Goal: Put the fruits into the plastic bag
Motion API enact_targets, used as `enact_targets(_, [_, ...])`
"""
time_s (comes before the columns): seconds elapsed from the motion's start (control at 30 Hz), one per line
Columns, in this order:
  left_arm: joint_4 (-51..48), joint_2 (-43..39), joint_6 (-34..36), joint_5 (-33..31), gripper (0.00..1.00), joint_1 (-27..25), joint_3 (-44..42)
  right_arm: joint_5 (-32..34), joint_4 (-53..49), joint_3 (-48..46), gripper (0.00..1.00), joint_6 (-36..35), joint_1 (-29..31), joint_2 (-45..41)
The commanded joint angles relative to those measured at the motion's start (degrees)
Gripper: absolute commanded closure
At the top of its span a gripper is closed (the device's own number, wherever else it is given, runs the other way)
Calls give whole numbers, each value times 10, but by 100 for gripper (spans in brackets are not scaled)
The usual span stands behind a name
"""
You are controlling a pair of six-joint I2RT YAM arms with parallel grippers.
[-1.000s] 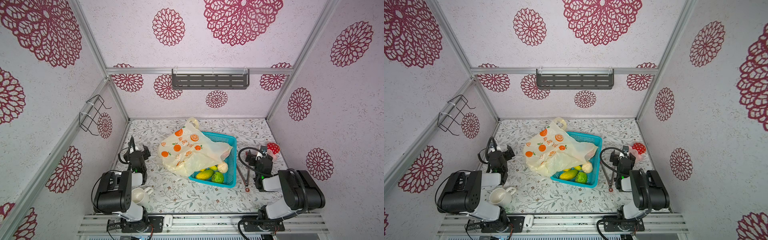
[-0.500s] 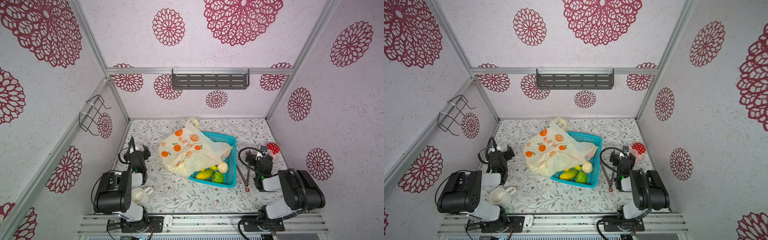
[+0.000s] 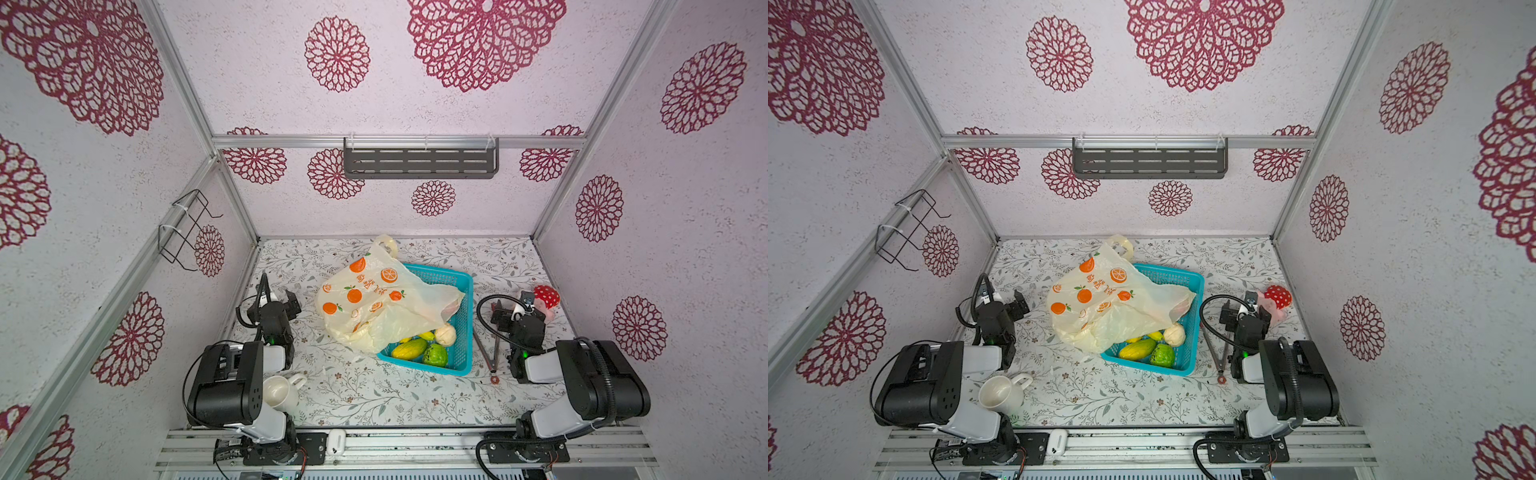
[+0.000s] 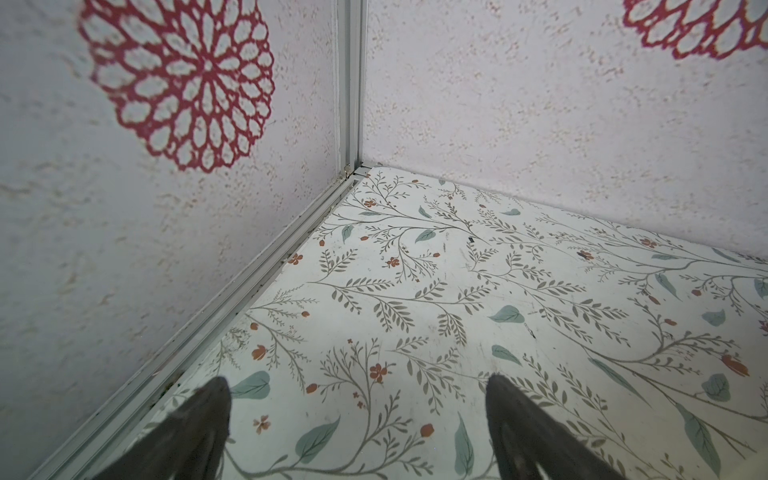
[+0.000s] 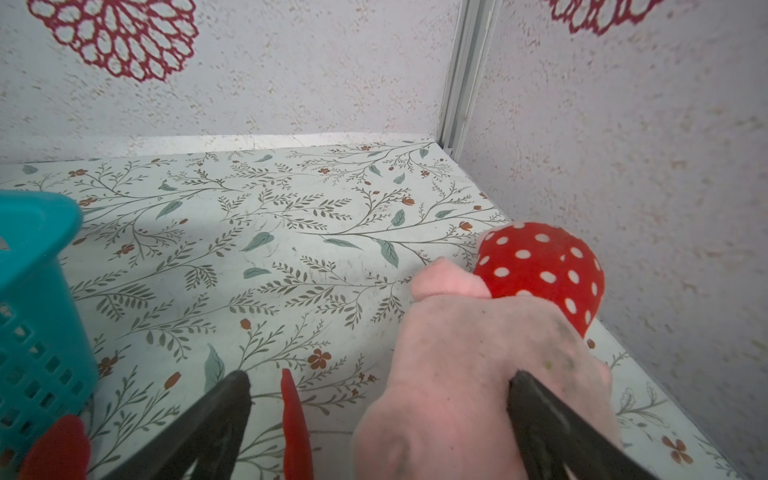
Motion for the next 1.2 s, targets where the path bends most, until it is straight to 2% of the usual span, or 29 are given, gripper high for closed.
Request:
enact_targets(0.0, [2, 2, 7, 3, 3, 2, 11, -8, 17, 3, 1, 10, -2, -6])
enact_targets(0.07, [10, -1, 11, 8, 3, 2, 9, -6, 17, 3, 1, 8, -2, -6])
enact_targets(0.1, [-23, -18, 19, 17, 3, -1, 22, -4, 19, 3, 1, 6, -1, -7])
enact_targets(0.13, [-112, -44, 25, 34, 3, -4, 51, 12, 6, 7, 1, 11, 2, -14])
enact_targets(0.2, [-349, -85, -16, 48, 3, -10, 158, 42, -106, 42, 1, 30, 1, -63])
enact_targets(0.23, [-425, -94, -51, 38, 3, -15, 203, 45, -210, 77, 1, 36, -1, -88])
enact_targets(0.3, [-491, -109, -94, 11, 3, -40, 248, 71, -355, 145, 1, 61, 0, -106])
enact_targets(0.37, [-511, -121, -137, -26, 3, -90, 268, 113, -435, 193, 1, 104, 3, -112])
enact_targets(0.4, [-531, -123, -172, -49, 3, -114, 282, 112, -453, 208, 1, 121, 5, -114])
enact_targets(0.5, [-584, -101, -281, -9, 3, -186, 338, 73, -499, 257, 1, 129, 34, -119])
enact_targets(0.57, [-581, -67, -348, 14, 3, -238, 371, 45, -540, 306, 1, 111, 74, -116])
enact_targets(0.67, [-581, -9, -409, 54, 3, -294, 431, -52, -578, 370, 1, 83, 135, -100])
enact_targets(0.77, [-610, 45, -421, 87, 3, -329, 497, -181, -621, 431, 1, 60, 183, -64])
enact_targets(0.93, [-669, 84, -430, 82, 3, -348, 559, -309, -673, 512, 2, 86, 211, 11])
enact_targets(1.0, [-682, 95, -439, 96, 3, -349, 570, -337, -695, 541, 2, 79, 220, 40])
enact_targets(1.17, [-694, 120, -440, 110, 3, -363, 586, -340, -768, 617, 10, 42, 233, 110])
